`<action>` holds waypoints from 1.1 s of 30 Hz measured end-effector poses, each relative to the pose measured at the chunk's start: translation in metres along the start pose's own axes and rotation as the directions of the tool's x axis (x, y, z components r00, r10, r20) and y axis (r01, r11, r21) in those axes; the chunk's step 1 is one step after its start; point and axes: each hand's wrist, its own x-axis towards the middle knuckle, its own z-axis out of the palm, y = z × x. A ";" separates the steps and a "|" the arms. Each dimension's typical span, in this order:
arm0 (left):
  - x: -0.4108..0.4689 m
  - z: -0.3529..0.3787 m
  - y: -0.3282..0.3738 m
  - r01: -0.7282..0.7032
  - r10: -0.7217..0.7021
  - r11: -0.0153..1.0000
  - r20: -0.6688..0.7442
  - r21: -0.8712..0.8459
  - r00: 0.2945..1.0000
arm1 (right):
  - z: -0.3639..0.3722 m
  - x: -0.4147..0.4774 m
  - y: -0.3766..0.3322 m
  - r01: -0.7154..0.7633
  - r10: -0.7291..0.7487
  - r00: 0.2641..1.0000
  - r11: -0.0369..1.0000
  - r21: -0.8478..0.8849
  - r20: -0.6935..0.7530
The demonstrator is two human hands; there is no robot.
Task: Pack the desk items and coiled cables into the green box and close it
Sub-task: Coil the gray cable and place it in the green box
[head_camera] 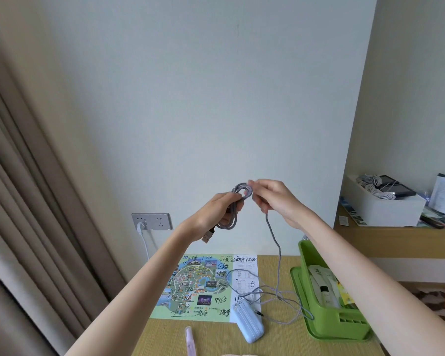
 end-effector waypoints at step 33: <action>0.014 0.008 0.002 -0.037 -0.108 0.904 -0.310 -0.427 0.945 | 0.023 -0.015 0.007 -0.038 0.049 0.974 0.998 -0.054 0.222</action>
